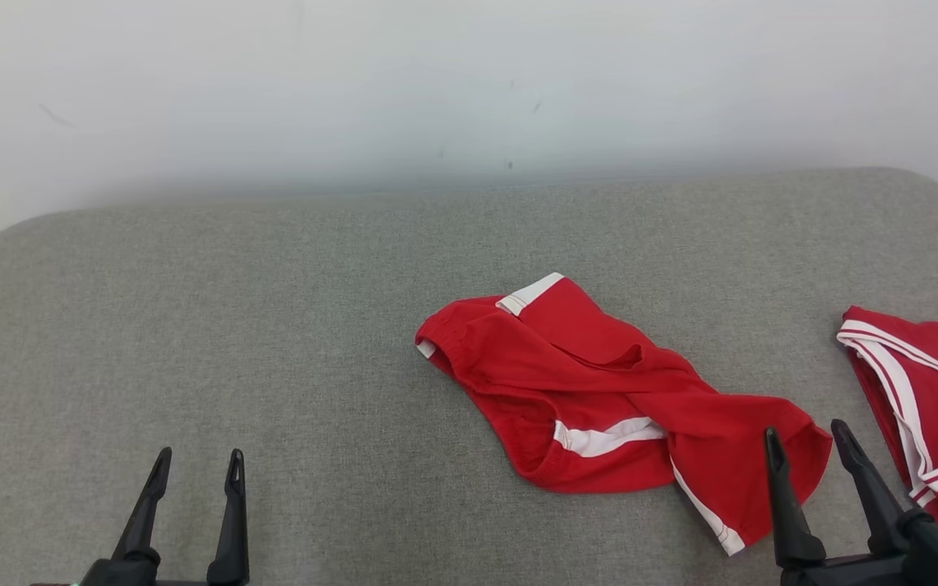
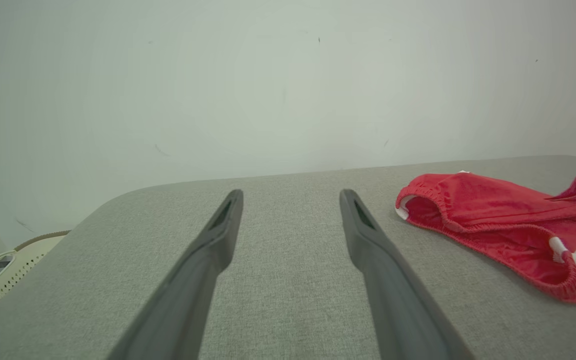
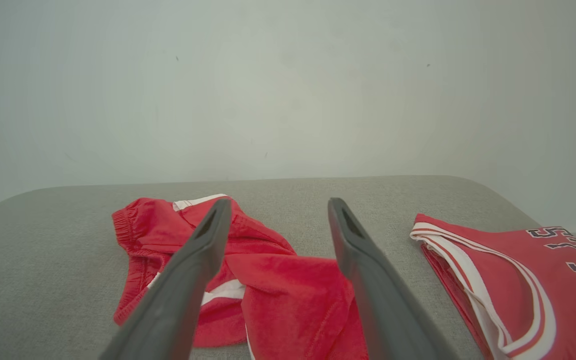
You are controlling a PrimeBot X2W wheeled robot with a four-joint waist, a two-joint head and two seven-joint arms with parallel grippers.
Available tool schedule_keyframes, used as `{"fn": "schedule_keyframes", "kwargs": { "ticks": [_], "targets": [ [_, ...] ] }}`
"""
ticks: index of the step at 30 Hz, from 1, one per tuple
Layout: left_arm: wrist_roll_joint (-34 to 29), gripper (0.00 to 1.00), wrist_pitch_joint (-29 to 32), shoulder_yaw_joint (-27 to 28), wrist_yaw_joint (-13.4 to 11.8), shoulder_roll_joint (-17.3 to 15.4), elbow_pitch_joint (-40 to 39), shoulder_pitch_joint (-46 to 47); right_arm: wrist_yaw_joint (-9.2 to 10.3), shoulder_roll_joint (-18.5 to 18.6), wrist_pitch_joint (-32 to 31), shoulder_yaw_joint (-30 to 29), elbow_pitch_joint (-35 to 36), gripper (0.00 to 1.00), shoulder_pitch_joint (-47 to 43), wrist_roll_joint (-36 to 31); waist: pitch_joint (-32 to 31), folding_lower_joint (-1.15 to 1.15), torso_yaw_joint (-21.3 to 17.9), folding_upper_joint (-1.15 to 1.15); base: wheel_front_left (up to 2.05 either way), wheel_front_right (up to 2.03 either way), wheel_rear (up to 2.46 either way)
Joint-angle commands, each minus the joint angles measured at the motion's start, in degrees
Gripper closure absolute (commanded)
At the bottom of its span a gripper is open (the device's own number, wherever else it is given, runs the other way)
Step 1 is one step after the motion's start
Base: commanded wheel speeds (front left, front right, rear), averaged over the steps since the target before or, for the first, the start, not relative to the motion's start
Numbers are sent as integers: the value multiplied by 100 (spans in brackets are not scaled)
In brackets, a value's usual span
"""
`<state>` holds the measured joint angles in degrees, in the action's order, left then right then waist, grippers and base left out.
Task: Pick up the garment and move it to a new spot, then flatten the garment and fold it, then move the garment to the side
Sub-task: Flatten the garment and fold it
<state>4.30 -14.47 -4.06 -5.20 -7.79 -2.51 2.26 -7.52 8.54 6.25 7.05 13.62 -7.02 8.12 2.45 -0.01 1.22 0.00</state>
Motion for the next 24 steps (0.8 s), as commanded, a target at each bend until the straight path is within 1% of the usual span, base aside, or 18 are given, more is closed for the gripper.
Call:
{"fn": "schedule_keyframes", "kwargs": {
  "ticks": [1, 14, 18, 19, 22, 24],
  "targets": [
    [21, 0, 6, 25, -34, -40, 25, -91, 6, -13, -13, 25, 28, 0, -83, -51, -16, 1, -10, 0, 0, 0, 0],
    [74, 0, 56, -37, -74, -66, 52, -41, 6, -19, -85, 136, 104, 0, -57, -35, 12, 1, 7, 0, 0, 0, 0],
    [57, 0, 68, -103, -45, -69, 24, 36, 6, -20, -90, 147, 120, 0, -13, 4, 43, 1, 24, 0, 0, 0, 0],
    [44, 0, 82, -168, 5, -57, 3, 87, 6, -13, -93, 143, 123, 0, -4, 7, 63, 1, 30, 0, 0, 0, 0],
    [40, 0, 261, -615, 294, 55, 2, 337, 6, 6, -106, 162, 110, 0, 34, 22, 133, 1, 18, 0, 0, 0, 0],
    [74, 0, 419, -962, 541, 129, 87, 511, 6, 23, -109, 191, 106, 0, 58, 38, 179, 1, -18, 0, 0, 0, 0]
  ]
}}
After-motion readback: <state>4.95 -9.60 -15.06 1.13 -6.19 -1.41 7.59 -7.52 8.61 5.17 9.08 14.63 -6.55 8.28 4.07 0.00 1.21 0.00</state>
